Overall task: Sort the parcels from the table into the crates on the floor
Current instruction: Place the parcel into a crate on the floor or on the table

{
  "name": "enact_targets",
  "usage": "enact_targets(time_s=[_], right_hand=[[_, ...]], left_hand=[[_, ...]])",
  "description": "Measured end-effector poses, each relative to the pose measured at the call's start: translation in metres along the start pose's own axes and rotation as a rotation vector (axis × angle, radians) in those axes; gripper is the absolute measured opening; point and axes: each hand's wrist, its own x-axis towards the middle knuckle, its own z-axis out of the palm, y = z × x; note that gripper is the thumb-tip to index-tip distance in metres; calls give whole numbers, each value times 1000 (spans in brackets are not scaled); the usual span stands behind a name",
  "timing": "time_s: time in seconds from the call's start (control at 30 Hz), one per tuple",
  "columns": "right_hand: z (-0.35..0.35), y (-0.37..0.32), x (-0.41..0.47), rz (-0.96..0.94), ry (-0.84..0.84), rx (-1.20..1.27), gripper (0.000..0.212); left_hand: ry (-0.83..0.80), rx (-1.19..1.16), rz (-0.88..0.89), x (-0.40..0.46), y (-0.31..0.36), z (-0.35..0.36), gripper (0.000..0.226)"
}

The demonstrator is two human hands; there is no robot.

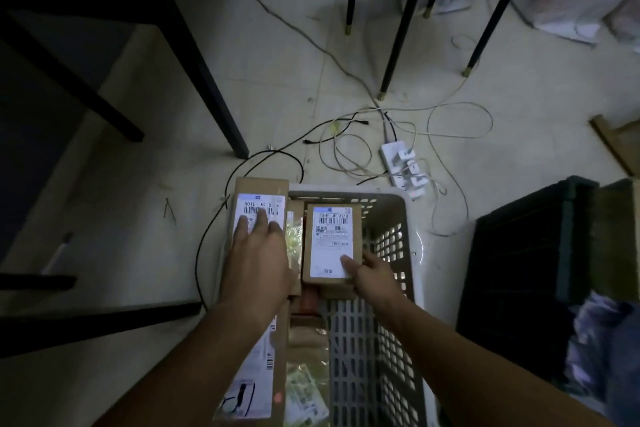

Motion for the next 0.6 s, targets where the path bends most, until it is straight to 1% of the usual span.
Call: enact_targets(time_s=[0.1,0.23,0.33,0.43,0.6], right_hand=[[6,1,15,8,27,-1,28],[13,6,31,7,66,-5,33],[15,12,36,-2,107,-12,35],[13,14,36,7,120,15,32],[8,13,29,0,112,25,31]], left_hand=[[-9,94,22,-5,4,-2,64],[19,202,77,-11,8,-6,64],[-11,198,68,-8,4,1,69],[-31,165,39,-5,1,8,78],[5,203,93,-9,2,4,69]])
